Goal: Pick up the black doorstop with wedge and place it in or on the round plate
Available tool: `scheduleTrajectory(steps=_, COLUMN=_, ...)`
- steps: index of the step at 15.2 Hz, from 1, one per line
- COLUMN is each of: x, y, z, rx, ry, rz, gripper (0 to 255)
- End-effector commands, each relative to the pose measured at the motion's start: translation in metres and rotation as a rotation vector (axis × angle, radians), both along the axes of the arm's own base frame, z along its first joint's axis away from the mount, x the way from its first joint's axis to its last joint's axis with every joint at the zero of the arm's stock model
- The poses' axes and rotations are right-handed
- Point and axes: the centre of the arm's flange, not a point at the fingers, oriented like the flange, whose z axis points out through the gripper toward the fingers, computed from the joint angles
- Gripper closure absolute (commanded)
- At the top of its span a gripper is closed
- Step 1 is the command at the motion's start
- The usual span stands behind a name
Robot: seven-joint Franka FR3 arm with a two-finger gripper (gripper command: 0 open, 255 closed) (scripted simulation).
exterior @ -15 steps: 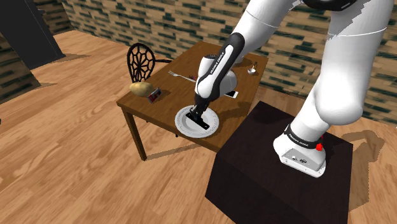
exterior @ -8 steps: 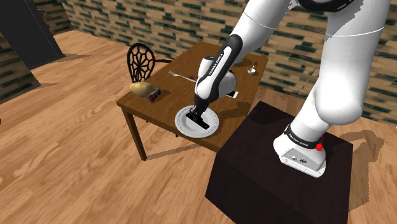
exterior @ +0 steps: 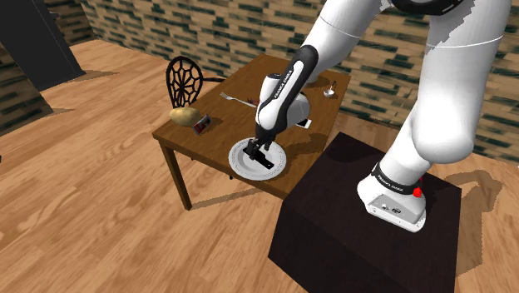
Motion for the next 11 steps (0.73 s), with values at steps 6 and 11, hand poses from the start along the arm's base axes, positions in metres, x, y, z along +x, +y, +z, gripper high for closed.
scheduleTrajectory(steps=6, x=-0.001, y=-0.006, z=0.044, rx=0.0, ry=0.0, rz=0.0, gripper=0)
scheduleTrajectory(steps=11, x=-0.001, y=-0.006, z=0.044, rx=0.0, ry=0.0, rz=0.0, gripper=0)
